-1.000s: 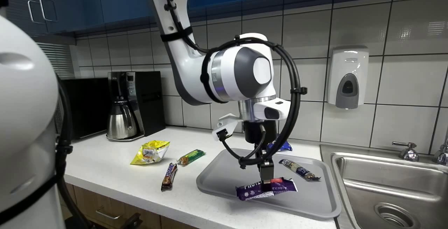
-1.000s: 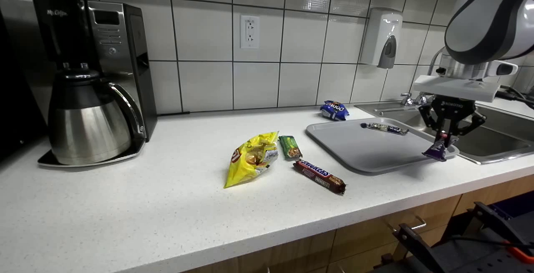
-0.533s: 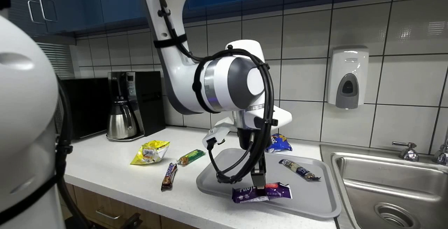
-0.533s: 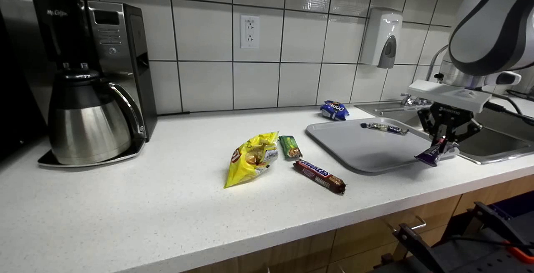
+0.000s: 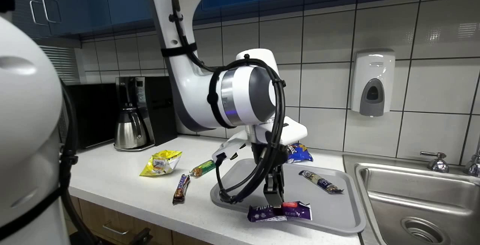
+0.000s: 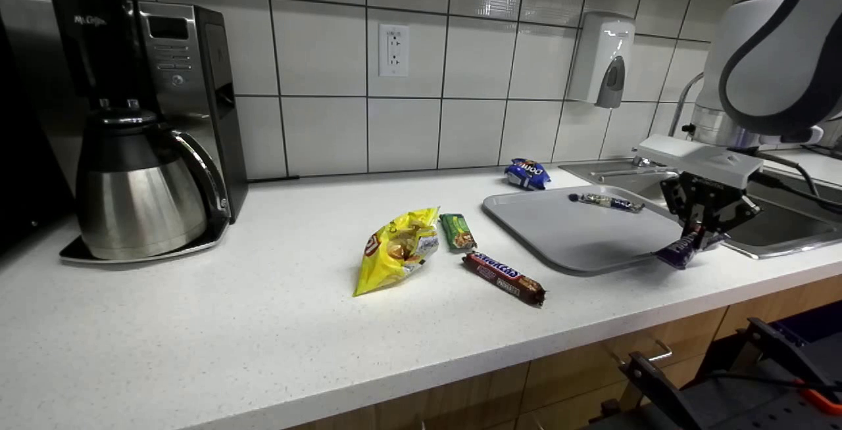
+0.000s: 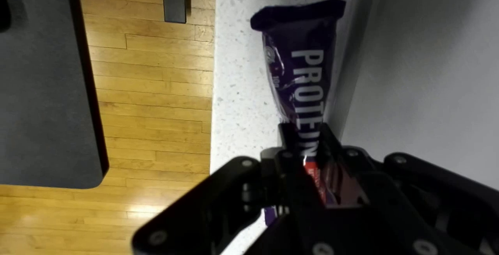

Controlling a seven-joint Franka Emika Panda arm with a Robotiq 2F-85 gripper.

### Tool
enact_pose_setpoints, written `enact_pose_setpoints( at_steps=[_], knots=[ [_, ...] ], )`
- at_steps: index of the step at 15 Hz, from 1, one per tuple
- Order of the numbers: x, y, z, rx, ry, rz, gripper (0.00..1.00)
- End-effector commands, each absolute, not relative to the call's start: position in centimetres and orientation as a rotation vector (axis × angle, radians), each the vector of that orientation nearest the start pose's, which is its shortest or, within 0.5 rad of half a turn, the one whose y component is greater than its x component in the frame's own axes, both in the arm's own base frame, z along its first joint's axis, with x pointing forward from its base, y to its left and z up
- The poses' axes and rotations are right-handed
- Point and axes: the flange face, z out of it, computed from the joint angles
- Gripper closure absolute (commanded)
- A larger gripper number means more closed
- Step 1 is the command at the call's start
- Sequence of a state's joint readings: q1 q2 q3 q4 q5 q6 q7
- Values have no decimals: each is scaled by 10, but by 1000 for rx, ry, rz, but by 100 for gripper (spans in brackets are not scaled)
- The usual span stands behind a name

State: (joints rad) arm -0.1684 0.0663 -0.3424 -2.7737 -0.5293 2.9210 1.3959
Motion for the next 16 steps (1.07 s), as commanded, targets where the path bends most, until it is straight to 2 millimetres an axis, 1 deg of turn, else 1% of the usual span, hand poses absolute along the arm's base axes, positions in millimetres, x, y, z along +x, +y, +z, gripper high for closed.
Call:
enact_pose_setpoints(
  at_steps=[1,6,12,13,14,15,16],
  knots=[
    [346,-162,190,-2448,2136,-237,95],
    [339,-163,176,-2426,2184,-216,95],
    [334,-166,167,-2415,2209,-201,95],
    [334,-166,167,-2416,2207,-199,57],
    [334,-165,167,-2419,2200,-200,56],
    [335,-165,167,-2421,2200,-202,50],
    [335,-165,167,-2419,2199,-203,42]
  ],
)
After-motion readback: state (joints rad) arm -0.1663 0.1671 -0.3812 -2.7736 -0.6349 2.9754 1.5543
